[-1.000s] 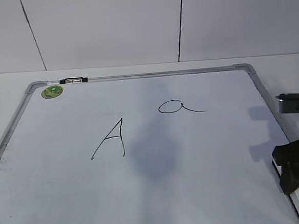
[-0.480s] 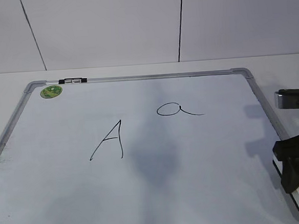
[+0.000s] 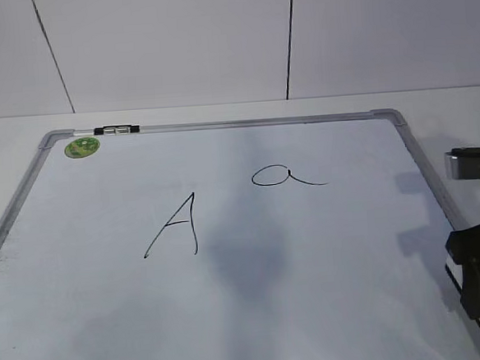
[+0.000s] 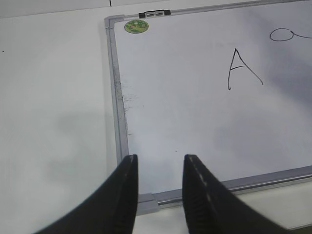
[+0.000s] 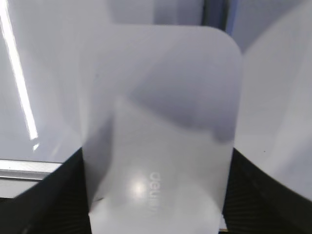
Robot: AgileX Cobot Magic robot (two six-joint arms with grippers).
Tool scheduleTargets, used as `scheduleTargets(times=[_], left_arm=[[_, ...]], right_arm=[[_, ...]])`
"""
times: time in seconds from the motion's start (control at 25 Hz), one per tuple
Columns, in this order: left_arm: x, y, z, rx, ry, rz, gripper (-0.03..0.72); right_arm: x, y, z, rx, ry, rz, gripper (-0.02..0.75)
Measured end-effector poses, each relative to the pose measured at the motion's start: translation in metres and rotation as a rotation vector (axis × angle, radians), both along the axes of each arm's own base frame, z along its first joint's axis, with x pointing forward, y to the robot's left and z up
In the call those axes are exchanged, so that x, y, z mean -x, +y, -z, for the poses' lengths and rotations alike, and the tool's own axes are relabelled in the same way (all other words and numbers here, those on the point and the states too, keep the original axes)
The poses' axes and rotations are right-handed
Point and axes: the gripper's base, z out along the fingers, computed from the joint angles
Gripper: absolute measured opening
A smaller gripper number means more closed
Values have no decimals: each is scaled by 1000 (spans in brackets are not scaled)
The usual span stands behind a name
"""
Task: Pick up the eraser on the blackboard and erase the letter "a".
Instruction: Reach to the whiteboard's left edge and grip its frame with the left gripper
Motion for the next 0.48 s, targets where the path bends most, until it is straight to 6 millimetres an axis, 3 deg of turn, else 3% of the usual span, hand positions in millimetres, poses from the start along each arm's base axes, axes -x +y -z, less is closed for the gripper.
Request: scheduleTargets(times=[0.24,0.48], left_arm=[[-9,0,0,0,52,-1,239],[-51,-2,-16,48,120,-10,240]], right_arm=[[7,-4,-17,18,-64,-37,568],[4,-4,-23,13,-90,-49,568]])
